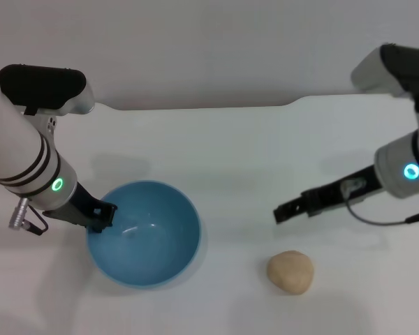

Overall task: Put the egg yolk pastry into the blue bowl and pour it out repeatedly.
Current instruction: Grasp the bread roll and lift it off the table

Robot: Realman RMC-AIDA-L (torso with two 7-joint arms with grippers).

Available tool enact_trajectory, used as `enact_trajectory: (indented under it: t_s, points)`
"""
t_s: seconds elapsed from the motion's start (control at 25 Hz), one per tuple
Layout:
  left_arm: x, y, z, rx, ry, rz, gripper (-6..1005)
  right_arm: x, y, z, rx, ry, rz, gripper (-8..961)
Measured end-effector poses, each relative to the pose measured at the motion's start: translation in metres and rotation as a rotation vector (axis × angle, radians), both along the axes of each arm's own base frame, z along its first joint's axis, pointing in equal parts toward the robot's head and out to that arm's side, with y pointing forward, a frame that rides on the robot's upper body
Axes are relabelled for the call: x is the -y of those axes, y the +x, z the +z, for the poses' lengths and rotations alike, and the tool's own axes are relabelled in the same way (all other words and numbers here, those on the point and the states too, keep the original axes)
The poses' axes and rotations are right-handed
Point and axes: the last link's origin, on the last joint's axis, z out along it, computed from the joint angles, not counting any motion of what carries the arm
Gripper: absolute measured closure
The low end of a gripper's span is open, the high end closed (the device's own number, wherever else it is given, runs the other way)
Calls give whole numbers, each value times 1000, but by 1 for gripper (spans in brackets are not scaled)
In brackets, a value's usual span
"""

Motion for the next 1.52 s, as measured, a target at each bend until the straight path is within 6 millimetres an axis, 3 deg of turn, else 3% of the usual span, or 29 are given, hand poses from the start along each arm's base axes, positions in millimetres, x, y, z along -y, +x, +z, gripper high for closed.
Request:
enact_trajectory:
  t_s: [0.32,0.6,0.92,1.52]
  points:
    - [0,1,-1,-2,-4,-7,1000,16,2,-21,10,-130,-1,258]
    - [-1,0,0,-5,1,-8,999,22,1,-10,32,-175,-8,258]
    - [-1,-1,1,-11,0,-8,999,25,7,7,178,-194,-39,259]
    - [1,-3,0,-10,0,-6,1000,15,24,-12,179,-160,-56,259]
